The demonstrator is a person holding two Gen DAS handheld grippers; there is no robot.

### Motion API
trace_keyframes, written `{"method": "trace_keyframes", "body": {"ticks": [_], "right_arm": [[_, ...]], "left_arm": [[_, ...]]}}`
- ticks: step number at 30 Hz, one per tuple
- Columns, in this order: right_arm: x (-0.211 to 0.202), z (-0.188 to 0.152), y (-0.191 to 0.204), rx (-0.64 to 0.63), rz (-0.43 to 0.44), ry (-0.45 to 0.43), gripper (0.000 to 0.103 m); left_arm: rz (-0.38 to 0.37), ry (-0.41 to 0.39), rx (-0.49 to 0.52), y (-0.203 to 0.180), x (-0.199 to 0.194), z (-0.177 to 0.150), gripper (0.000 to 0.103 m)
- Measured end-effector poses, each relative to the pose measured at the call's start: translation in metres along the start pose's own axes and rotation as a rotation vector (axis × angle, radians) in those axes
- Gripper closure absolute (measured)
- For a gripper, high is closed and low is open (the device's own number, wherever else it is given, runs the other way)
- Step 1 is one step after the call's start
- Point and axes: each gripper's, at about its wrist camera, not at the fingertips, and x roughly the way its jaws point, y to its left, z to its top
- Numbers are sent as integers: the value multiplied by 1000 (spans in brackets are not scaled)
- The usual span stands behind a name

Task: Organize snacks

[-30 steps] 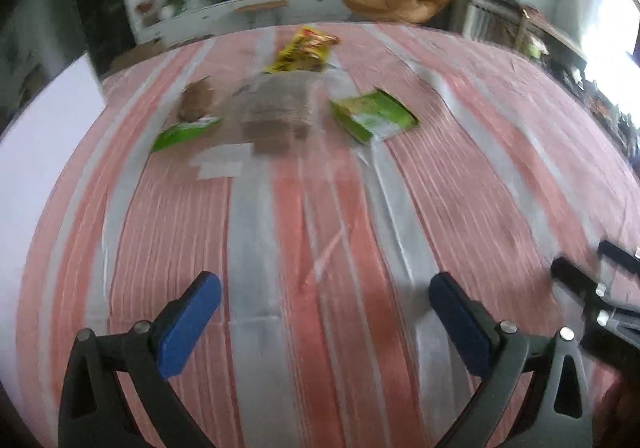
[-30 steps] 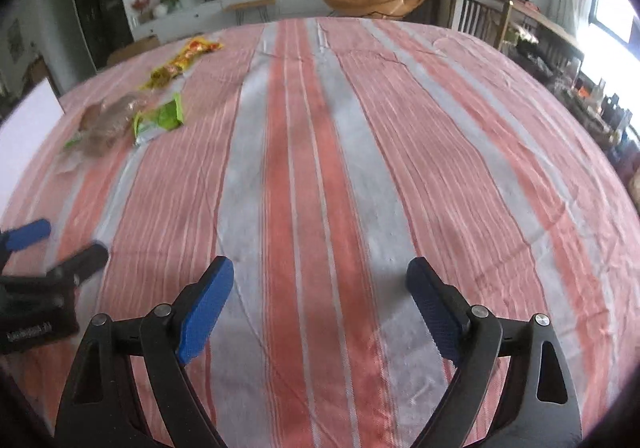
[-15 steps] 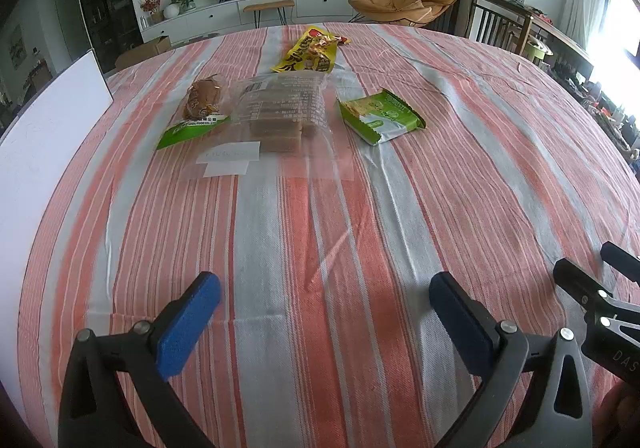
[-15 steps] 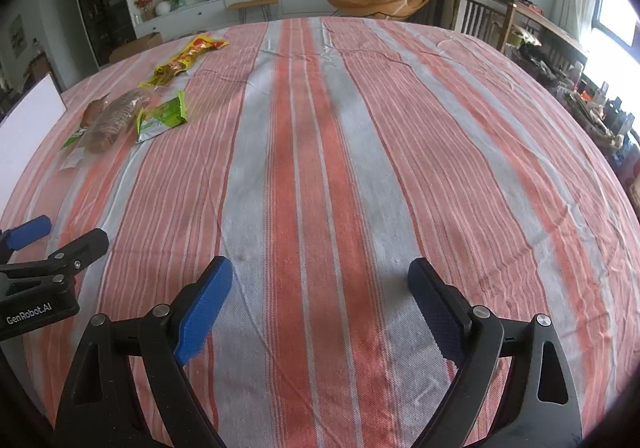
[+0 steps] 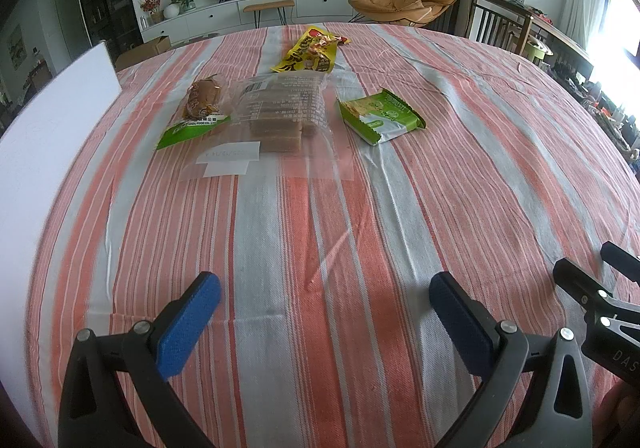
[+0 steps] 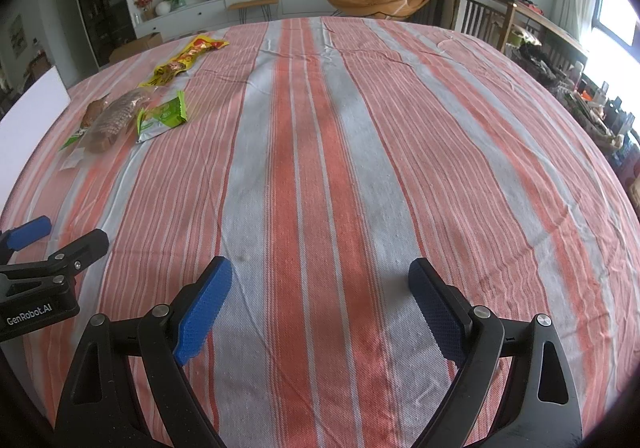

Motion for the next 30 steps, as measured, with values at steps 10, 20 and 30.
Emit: {"method": "trace_keyframes", "body": {"ticks": [10, 20, 30], "right_arm": [[1, 0, 0, -1, -1, 0, 10], [-1, 0, 0, -1, -5, 4, 9], [8, -3, -1, 14, -14, 11, 5]], "left_arm": [[0, 0, 0, 0, 1, 0, 0], [0, 0, 0, 0, 1, 0, 0], [0, 0, 0, 0, 0, 0, 0]]}}
